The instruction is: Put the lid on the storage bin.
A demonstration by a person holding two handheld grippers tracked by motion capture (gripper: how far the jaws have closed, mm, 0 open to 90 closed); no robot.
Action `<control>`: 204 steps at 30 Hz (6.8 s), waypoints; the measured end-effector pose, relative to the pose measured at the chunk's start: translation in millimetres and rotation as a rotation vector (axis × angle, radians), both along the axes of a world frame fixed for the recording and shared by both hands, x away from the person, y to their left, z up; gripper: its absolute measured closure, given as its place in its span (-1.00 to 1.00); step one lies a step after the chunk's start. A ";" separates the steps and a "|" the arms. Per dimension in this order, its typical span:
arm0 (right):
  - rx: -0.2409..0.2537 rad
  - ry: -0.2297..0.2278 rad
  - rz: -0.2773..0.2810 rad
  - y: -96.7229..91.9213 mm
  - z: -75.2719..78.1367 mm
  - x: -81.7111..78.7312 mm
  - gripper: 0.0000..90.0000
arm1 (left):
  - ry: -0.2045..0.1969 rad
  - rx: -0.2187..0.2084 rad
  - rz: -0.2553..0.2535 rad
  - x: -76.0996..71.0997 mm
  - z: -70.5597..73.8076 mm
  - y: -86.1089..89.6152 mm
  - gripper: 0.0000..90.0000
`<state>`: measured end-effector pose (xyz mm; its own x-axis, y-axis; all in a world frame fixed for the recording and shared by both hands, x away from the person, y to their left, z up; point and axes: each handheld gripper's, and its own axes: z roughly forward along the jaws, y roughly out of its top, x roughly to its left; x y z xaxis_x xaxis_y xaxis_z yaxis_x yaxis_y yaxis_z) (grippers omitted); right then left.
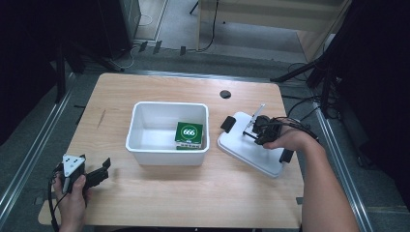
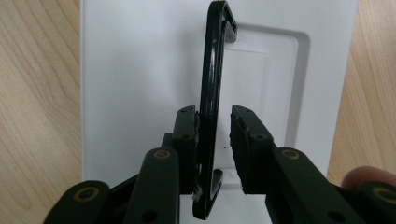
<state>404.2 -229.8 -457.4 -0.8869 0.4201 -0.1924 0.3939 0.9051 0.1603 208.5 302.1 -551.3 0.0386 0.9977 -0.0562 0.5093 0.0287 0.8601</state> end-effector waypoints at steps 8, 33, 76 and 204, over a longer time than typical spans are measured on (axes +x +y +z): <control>-0.020 -0.027 -0.015 -2.8 0.4 1.4 0.87 | 0.000 0.000 0.001 -0.1 0.0 0.0 -0.68; 0.055 -0.062 0.058 -16.5 42.8 -7.6 0.91 | 0.000 0.004 0.005 0.2 -0.1 -0.4 -0.68; 0.099 -0.149 0.271 51.9 157.6 -23.3 0.90 | -0.010 0.002 0.012 -0.7 0.0 0.6 -0.68; 0.127 -0.049 0.507 239.6 120.7 -44.2 -0.43 | -0.014 0.011 0.013 -1.0 0.3 -0.7 -0.68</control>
<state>360.0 9.8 -336.7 -0.9760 -0.0373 -0.2144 -0.0998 0.9523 0.2885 207.5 301.4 -550.9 0.0261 0.9986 -0.0452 0.4972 0.0262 0.8672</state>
